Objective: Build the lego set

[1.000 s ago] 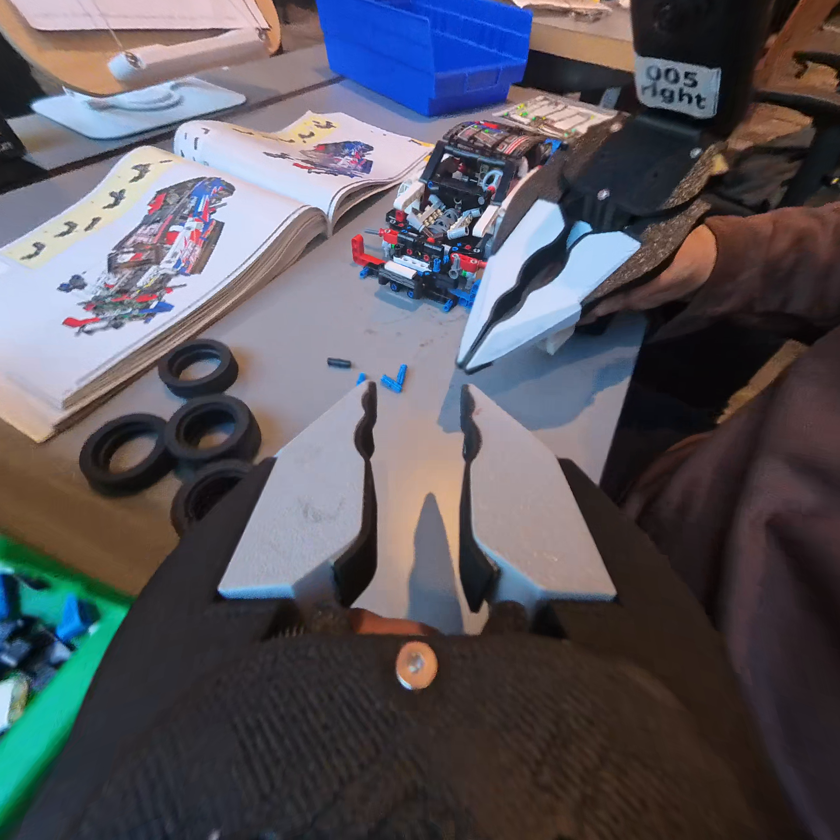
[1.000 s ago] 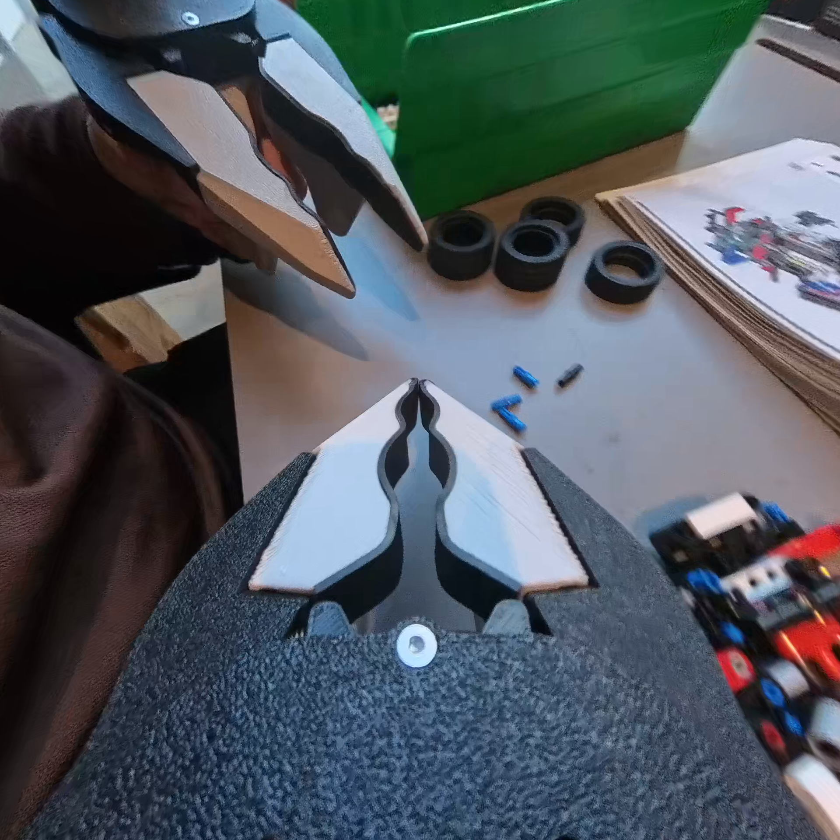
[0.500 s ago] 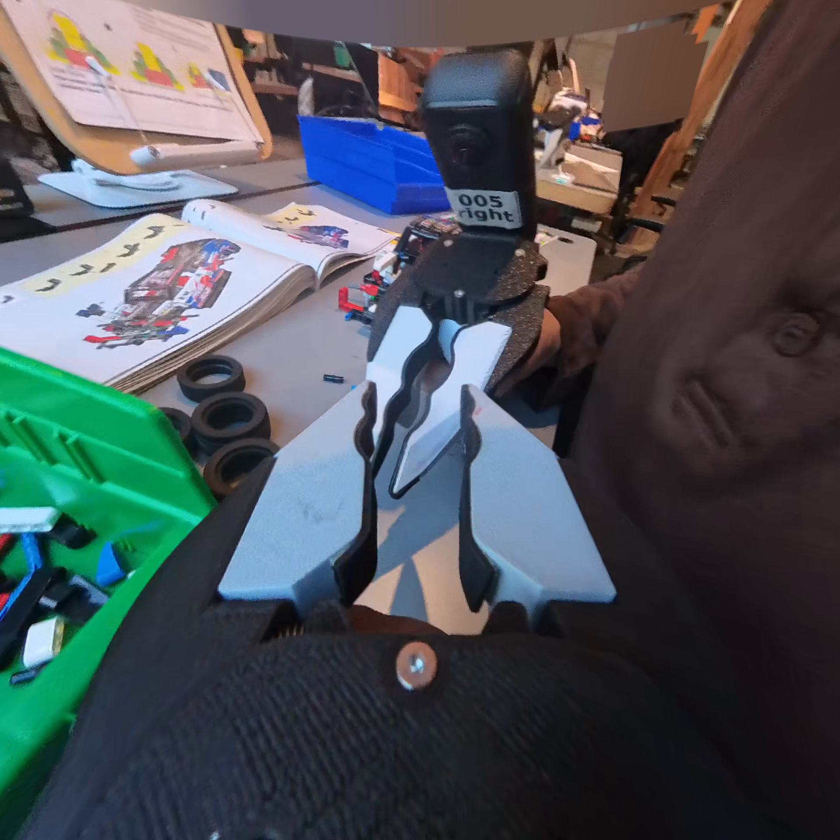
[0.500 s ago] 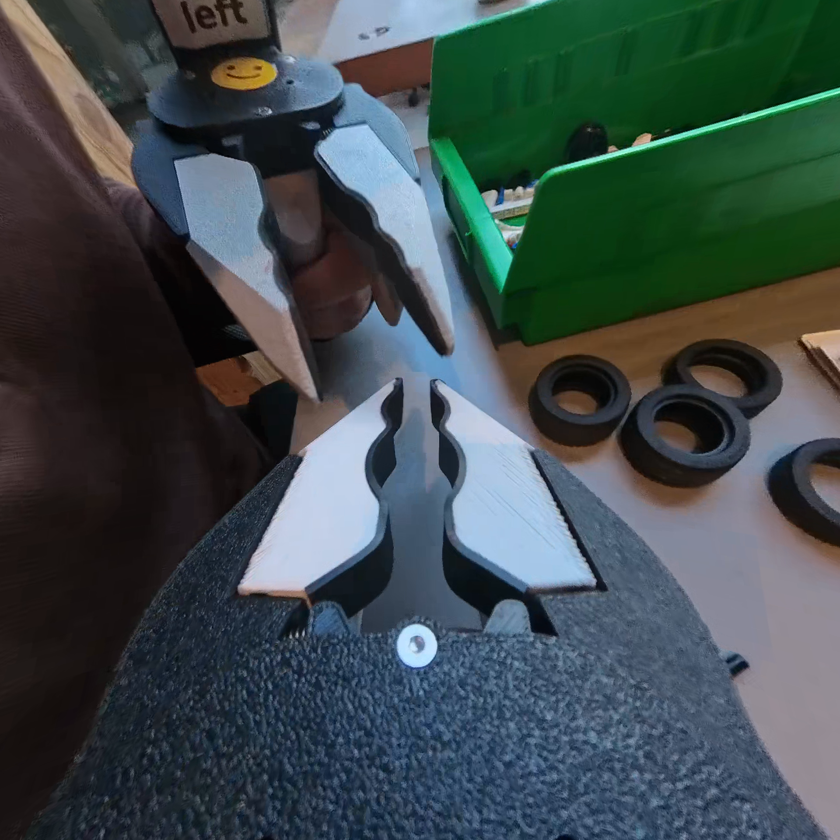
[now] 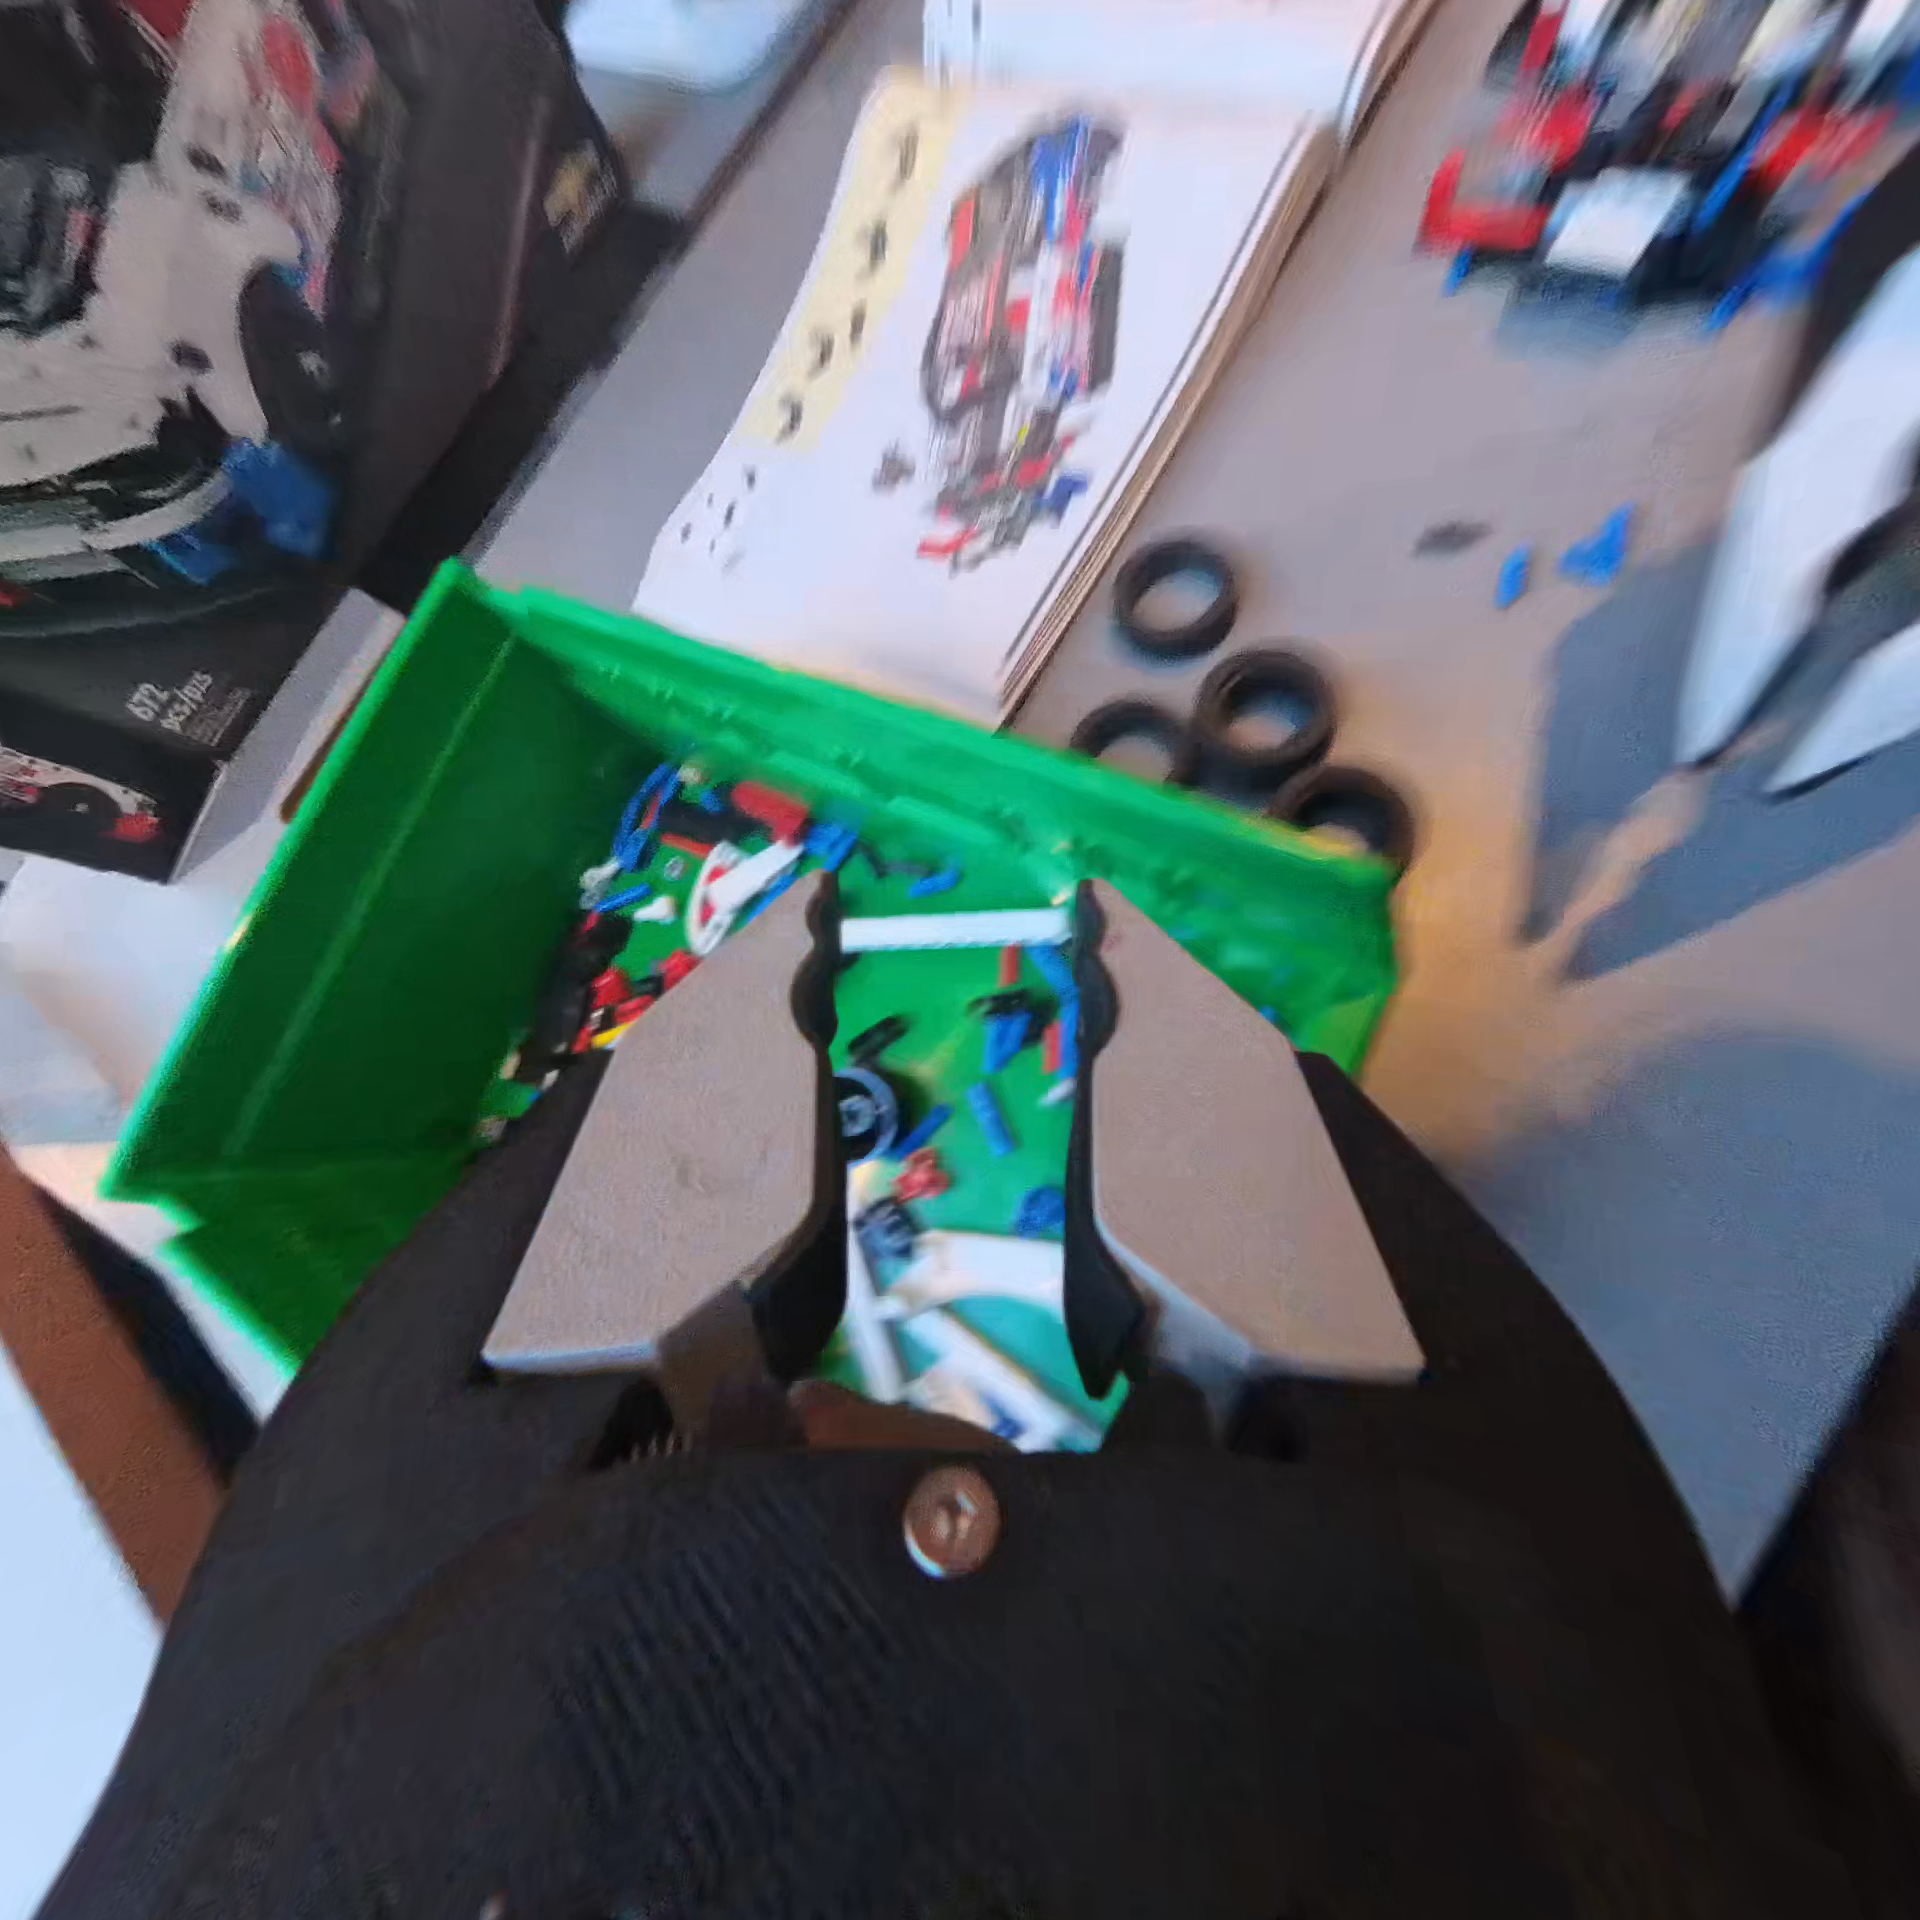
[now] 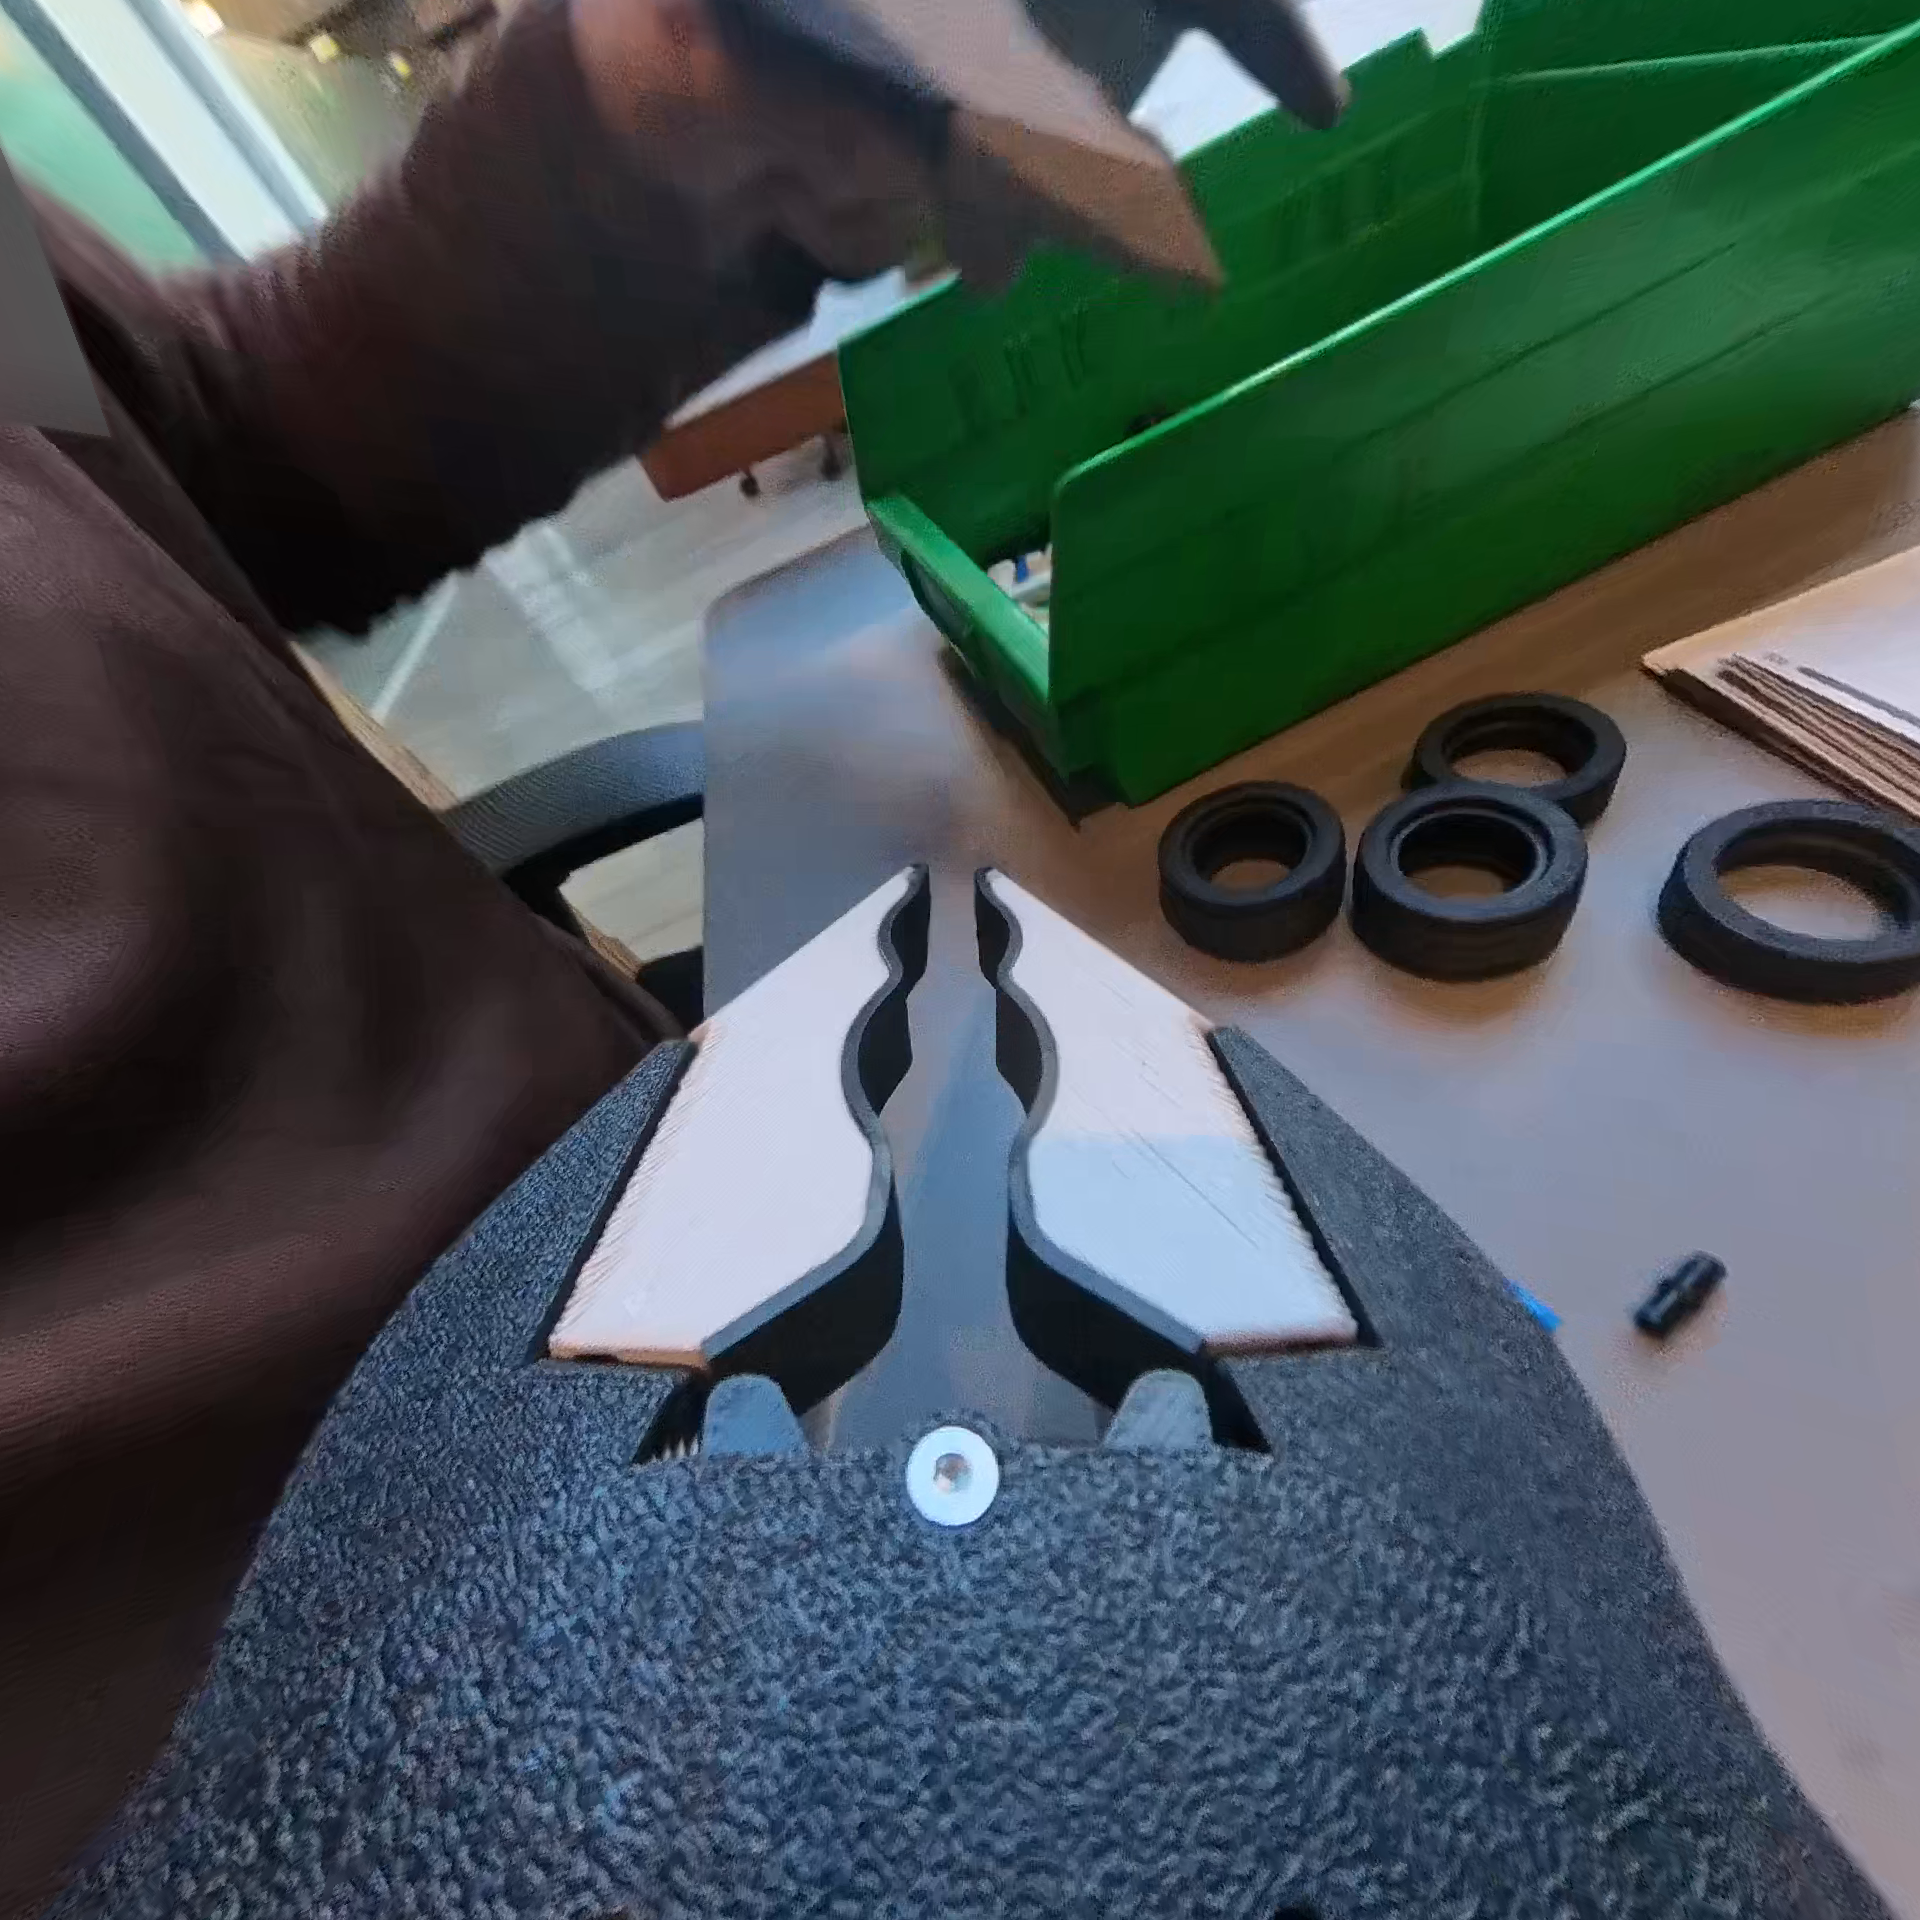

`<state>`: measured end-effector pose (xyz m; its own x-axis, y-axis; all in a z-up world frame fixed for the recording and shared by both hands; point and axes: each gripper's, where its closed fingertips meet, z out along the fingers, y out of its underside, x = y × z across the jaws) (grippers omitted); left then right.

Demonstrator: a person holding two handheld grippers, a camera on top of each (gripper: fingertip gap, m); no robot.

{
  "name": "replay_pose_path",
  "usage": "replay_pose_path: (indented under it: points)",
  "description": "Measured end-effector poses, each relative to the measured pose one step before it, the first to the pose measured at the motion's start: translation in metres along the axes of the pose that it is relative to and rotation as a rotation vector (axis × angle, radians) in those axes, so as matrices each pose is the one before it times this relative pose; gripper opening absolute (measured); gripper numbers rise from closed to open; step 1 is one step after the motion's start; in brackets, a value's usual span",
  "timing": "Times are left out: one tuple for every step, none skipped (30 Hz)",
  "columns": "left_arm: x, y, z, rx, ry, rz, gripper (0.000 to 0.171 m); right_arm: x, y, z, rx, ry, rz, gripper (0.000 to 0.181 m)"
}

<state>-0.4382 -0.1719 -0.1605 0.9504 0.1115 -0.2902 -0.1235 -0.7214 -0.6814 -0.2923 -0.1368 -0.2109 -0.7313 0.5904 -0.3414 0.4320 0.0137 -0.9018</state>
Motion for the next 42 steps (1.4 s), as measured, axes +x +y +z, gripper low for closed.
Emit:
replay_pose_path:
  points:
    - [-0.01105, 0.00969, 0.00769, -0.06318, 0.0316, 0.0396, 0.039, -0.00176, 0.00477, -0.00162, -0.0190, 0.0293, -0.0267, 0.008]
    - [-0.00811, 0.00857, 0.00929, -0.05512, 0.0404, 0.0343, 0.040, 0.00002, 0.00580, -0.00160, -0.0290, 0.0410, -0.0404, 0.008]
    - [-0.00781, 0.00818, 0.01038, -0.05629, 0.0303, 0.0332, 0.039, 0.00077, 0.00594, -0.00177, -0.0318, 0.0462, -0.0467, 0.008]
    - [-0.00637, 0.00836, 0.01119, -0.06107, 0.0281, 0.0377, 0.039, 0.00042, 0.00543, -0.00214, -0.0276, 0.0425, -0.0447, 0.008]
    - [-0.00439, 0.00756, 0.01145, -0.05734, 0.0257, 0.0430, 0.039, -0.00077, 0.00433, -0.00208, -0.0197, 0.0327, -0.0349, 0.008]
    - [-0.00326, 0.00677, 0.01113, -0.05123, 0.0205, 0.0403, 0.036, -0.00236, 0.00302, -0.00196, -0.0106, 0.0182, -0.0217, 0.007]
    - [-0.00006, 0.00597, 0.01035, -0.04821, 0.0283, 0.0341, 0.031, -0.00366, 0.00188, -0.00170, -0.0041, 0.0042, -0.0104, 0.007]
    - [0.00233, 0.00577, 0.00903, -0.04774, 0.0335, 0.0335, 0.030, -0.00341, 0.00116, -0.00152, -0.0016, -0.0009, -0.0043, 0.006]
    - [0.00147, 0.00590, 0.00748, -0.04914, 0.0183, 0.0343, 0.029, -0.00222, 0.00090, -0.00125, -0.0012, 0.0014, -0.0027, 0.006]
    - [0.00122, 0.00626, 0.00583, -0.05218, 0.0087, 0.0366, 0.028, -0.00131, 0.00088, -0.00123, -0.0016, 0.0020, -0.0033, 0.006]
    - [0.00275, 0.00480, 0.00433, -0.04210, 0.0126, 0.0342, 0.028, -0.00085, 0.00084, -0.00091, -0.0021, -0.0003, -0.0033, 0.006]
    - [0.00201, 0.00206, 0.00308, -0.02477, 0.0067, 0.0227, 0.029, -0.00053, 0.00084, -0.00076, -0.0022, -0.0022, -0.0017, 0.006]
    - [0.00073, 0.00068, 0.00279, -0.01647, 0.0018, 0.0138, 0.027, -0.00027, 0.00040, -0.00055, -0.0003, -0.0040, 0.0011, 0.006]
    - [-0.00012, -0.00008, 0.00237, -0.01253, -0.0021, 0.0087, 0.019, -0.00030, -0.00019, -0.00051, 0.0027, -0.0062, 0.0039, 0.006]
    - [-0.00031, -0.00230, 0.00104, 0.00434, -0.0011, 0.0026, 0.009, -0.00042, -0.00042, -0.00033, 0.0037, -0.0082, 0.0057, 0.006]
    - [-0.00035, -0.00145, 0.00110, -0.00143, -0.0011, -0.0001, 0.004, -0.00038, -0.00027, -0.00024, 0.0027, -0.0087, 0.0060, 0.005]
    - [-0.00070, -0.00199, 0.00015, 0.00390, -0.0045, -0.0028, 0.004, -0.00019, -0.00028, -0.00021, 0.0025, -0.0081, 0.0056, 0.005]
    - [0.00054, -0.00101, 0.00008, 0.00012, 0.0022, -0.0064, 0.004, -0.00009, -0.00039, -0.00033, 0.0031, -0.0067, 0.0049, 0.005]
    - [0.00001, -0.00015, 0.00008, -0.00196, -0.0013, -0.0096, 0.004, 0.00020, -0.00040, -0.00039, 0.0033, -0.0046, 0.0039, 0.005]
    - [-0.00003, -0.00024, -0.00004, 0.00263, -0.0003, -0.0126, 0.004, 0.00056, -0.00033, -0.00042, 0.0029, -0.0024, 0.0030, 0.005]
    - [-0.00020, -0.00006, -0.00009, 0.00585, -0.0015, -0.0096, 0.004, 0.00078, -0.00018, -0.00064, 0.0024, -0.0005, 0.0025, 0.005]
    - [-0.00019, 0.00000, -0.00014, 0.00854, -0.0005, -0.0137, 0.004, 0.00089, -0.00015, -0.00055, 0.0018, 0.0010, 0.0021, 0.005]
    - [0.00039, 0.00090, -0.00033, 0.00639, 0.0059, -0.0166, 0.004, 0.00097, 0.00008, -0.00062, 0.0011, 0.0019, 0.0018, 0.004]
    - [0.00009, 0.00172, -0.00060, 0.00399, 0.0064, -0.0153, 0.004, 0.00070, 0.00014, -0.00067, 0.0010, 0.0016, 0.0020, 0.004]
    - [-0.00109, 0.00067, -0.00139, 0.01293, 0.0004, -0.0148, 0.004, 0.00052, 0.00003, -0.00051, 0.0014, 0.0012, 0.0019, 0.004]
    - [-0.00074, -0.00023, -0.00211, 0.01759, 0.0064, -0.0161, 0.005, 0.00036, 0.00013, -0.00040, 0.0012, 0.0014, 0.0017, 0.004]
    - [-0.00122, -0.00118, -0.00270, 0.02037, 0.0050, -0.0164, 0.004, 0.00024, 0.00028, -0.00028, 0.0005, 0.0013, 0.0015, 0.004]
    - [-0.00156, -0.00158, -0.00309, 0.02025, 0.0012, -0.0136, 0.005, 0.00009, 0.00011, -0.00014, -0.0003, 0.0017, 0.0001, 0.004]
    - [-0.00097, -0.00119, -0.00306, 0.01402, 0.0044, -0.0088, 0.005, 0.00001, 0.00009, -0.00002, -0.0004, 0.0016, -0.0009, 0.004]
    - [-0.00116, -0.00120, -0.00282, 0.01089, 0.0009, -0.0048, 0.005, -0.00003, 0.00022, 0.00014, -0.0015, 0.0007, -0.0009, 0.003]
    - [0.00004, -0.00154, -0.00244, 0.00993, 0.0054, -0.0018, 0.005, -0.00007, 0.00030, 0.00026, -0.0026, 0.0008, -0.0013, 0.003]
    - [0.00112, -0.00207, -0.00210, 0.01110, 0.0092, 0.0001, 0.005, -0.00015, 0.00036, 0.00037, -0.0025, 0.0005, -0.0015, 0.003]
    - [0.00056, -0.00242, -0.00150, 0.01226, 0.0029, -0.0011, 0.004, -0.00013, 0.00029, 0.00026, -0.0025, 0.0002, -0.0014, 0.003]
    - [0.00076, -0.00148, -0.00084, 0.00518, 0.0036, -0.0025, 0.004, -0.00008, 0.00026, 0.00028, -0.0023, 0.0006, -0.0014, 0.003]
    - [0.00109, -0.00125, -0.00055, 0.00434, 0.0016, 0.0032, 0.004, 0.00002, 0.00020, 0.00019, -0.0016, 0.0007, -0.0008, 0.003]
    - [0.00002, -0.00252, -0.00105, 0.01502, -0.0077, 0.0040, 0.004, 0.00003, 0.00012, 0.00018, -0.0008, 0.0006, -0.0002, 0.003]
    - [0.00102, -0.00141, -0.00148, 0.01083, 0.0004, -0.0026, 0.004, 0.00011, 0.00003, -0.00007, 0.0000, 0.0005, 0.0005, 0.003]
    - [0.00057, -0.00050, -0.00199, 0.00736, -0.0028, -0.0069, 0.004, 0.00013, -0.00011, -0.00001, 0.0009, 0.0002, 0.0015, 0.003]
    - [-0.00065, -0.00050, -0.00286, 0.01229, -0.0140, -0.0059, 0.005, 0.00022, -0.00017, -0.00019, 0.0021, 0.0002, 0.0022, 0.003]
    - [0.00001, -0.00091, -0.00381, 0.01932, -0.0122, -0.0059, 0.004, 0.00038, -0.00045, -0.00039, 0.0033, 0.0003, 0.0030, 0.003]
    - [0.00053, -0.00083, -0.00474, 0.02198, -0.0104, -0.0072, 0.005, 0.00047, -0.00051, -0.00047, 0.0041, 0.0004, 0.0038, 0.003]
    - [-0.00017, -0.00094, -0.00563, 0.02388, -0.0179, -0.0059, 0.005, 0.00040, -0.00054, -0.00055, 0.0047, 0.0008, 0.0037, 0.003]
